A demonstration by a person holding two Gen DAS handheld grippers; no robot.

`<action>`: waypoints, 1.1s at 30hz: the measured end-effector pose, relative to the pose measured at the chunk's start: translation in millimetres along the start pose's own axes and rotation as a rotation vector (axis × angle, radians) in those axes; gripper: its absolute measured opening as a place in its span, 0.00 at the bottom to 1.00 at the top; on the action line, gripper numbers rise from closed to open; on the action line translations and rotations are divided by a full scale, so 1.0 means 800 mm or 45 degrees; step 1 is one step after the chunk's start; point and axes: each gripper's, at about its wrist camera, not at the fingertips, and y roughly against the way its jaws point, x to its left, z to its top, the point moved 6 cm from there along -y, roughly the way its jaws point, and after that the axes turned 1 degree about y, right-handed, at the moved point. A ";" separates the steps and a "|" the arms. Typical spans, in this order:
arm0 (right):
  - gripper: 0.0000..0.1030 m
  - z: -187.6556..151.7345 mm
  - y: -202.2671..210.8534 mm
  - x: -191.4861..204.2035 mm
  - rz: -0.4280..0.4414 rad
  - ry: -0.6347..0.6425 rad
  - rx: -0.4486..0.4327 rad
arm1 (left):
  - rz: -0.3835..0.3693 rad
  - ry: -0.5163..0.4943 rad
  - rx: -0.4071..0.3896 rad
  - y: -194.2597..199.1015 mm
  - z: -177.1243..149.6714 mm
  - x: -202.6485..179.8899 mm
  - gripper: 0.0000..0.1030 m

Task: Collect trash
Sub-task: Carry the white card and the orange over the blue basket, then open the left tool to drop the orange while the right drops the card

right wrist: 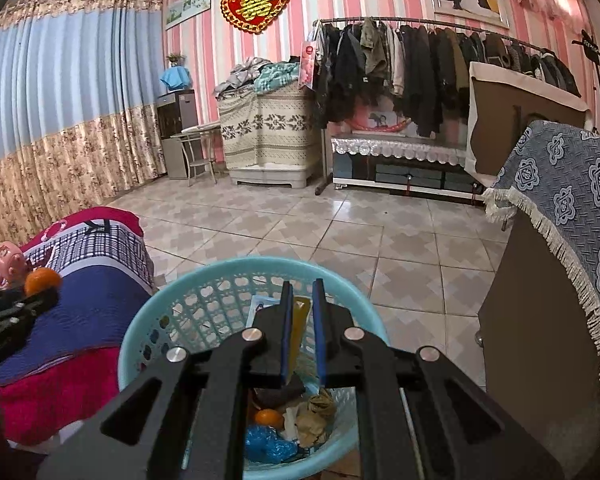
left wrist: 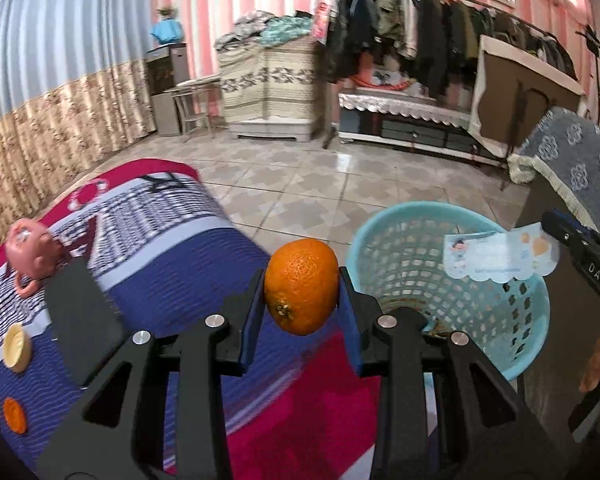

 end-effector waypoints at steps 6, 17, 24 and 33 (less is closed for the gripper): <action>0.10 -0.004 -0.003 -0.016 -0.020 -0.036 0.003 | -0.058 -0.049 0.025 -0.030 0.000 -0.044 0.33; 0.10 -0.002 -0.007 -0.026 -0.055 -0.075 -0.011 | -0.087 -0.133 0.034 -0.066 0.009 -0.093 0.45; 0.10 -0.003 -0.008 -0.021 -0.048 -0.063 -0.005 | -0.023 -0.120 -0.025 -0.056 0.021 -0.080 0.81; 0.10 0.000 -0.014 -0.009 -0.023 -0.048 0.007 | 0.099 -0.032 -0.026 -0.036 0.018 -0.012 0.89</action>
